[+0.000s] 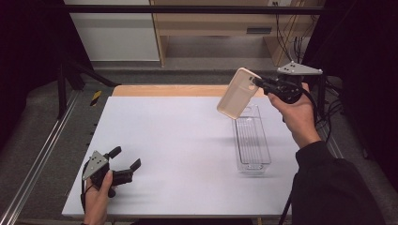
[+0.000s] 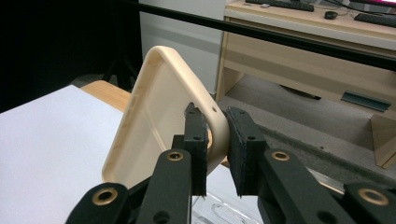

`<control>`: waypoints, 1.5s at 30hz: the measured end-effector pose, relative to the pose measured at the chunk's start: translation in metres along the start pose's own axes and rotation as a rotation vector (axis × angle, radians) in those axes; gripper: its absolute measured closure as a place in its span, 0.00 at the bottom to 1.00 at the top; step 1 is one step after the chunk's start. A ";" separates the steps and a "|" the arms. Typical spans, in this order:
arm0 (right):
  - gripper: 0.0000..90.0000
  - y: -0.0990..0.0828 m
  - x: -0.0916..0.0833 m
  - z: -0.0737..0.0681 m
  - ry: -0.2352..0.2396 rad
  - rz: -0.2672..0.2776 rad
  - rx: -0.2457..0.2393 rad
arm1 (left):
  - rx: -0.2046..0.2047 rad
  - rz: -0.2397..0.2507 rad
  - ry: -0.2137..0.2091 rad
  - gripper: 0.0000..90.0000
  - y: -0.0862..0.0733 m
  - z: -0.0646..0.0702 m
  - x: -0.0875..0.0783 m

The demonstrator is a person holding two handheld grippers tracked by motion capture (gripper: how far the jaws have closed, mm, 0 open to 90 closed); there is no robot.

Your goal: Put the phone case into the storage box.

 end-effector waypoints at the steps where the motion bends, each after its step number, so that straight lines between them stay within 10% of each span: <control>1: 0.87 0.000 -0.002 0.002 -0.004 -0.003 0.000 | 0.001 -0.002 -0.003 0.04 0.000 0.000 0.000; 45: 0.87 -0.033 -0.010 0.040 -0.084 -0.110 -0.092 | 0.026 -0.015 -0.046 0.04 0.000 0.003 0.002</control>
Point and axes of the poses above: each handheld gripper's, and its own axes: x roughly forward along the jaws, y roughly out of its top, z roughly to its right, the point moved 2 cm from there along x, roughly forward along the jaws, and after that the axes turned 9 degrees about -x, right-handed, at the moved point
